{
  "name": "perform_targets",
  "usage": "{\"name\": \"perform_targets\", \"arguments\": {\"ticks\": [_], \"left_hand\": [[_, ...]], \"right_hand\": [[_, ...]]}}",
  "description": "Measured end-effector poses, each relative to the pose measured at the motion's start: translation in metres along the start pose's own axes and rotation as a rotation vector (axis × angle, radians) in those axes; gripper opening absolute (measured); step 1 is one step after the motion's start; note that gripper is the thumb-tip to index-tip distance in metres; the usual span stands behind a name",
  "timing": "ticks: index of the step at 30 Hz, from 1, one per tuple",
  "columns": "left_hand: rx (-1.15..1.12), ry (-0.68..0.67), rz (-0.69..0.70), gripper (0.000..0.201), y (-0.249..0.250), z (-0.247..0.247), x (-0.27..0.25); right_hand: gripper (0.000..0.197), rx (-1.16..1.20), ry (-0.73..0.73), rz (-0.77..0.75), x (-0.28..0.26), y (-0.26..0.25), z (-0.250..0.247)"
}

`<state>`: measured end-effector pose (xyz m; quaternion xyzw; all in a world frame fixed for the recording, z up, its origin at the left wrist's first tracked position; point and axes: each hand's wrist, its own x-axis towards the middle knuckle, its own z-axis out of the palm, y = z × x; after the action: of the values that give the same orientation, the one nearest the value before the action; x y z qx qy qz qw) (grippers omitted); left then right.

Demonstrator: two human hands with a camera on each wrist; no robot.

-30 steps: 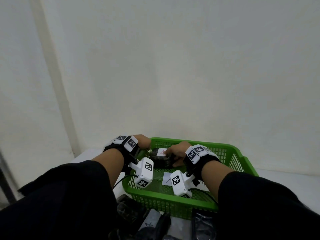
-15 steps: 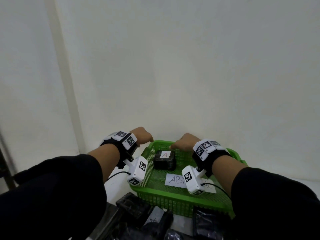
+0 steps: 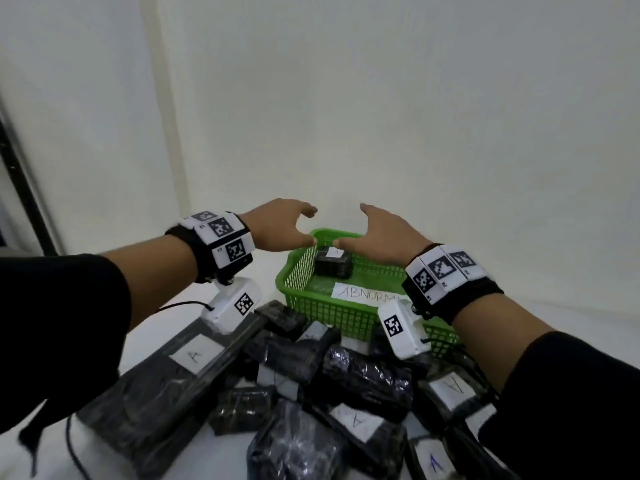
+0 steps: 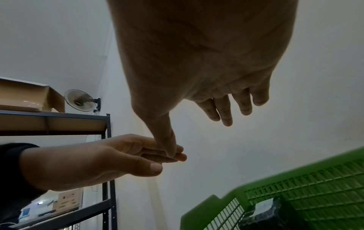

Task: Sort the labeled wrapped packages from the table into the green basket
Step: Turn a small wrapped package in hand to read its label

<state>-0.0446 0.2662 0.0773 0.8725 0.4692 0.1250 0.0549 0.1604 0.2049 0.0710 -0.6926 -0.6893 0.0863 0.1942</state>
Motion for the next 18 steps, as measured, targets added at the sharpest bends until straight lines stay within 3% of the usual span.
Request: {"name": "perform_targets", "arguments": {"ticks": [6,18], "left_hand": [[0.08,-0.052,0.069,0.074,0.019,0.014,-0.054],[-0.112,-0.085,0.123,0.08,0.081,0.064,-0.116]], "right_hand": [[0.104,-0.052,0.026,-0.069,-0.048,-0.006,0.015],[0.1,-0.112,-0.005,-0.035,-0.148,0.021,0.029]]}}
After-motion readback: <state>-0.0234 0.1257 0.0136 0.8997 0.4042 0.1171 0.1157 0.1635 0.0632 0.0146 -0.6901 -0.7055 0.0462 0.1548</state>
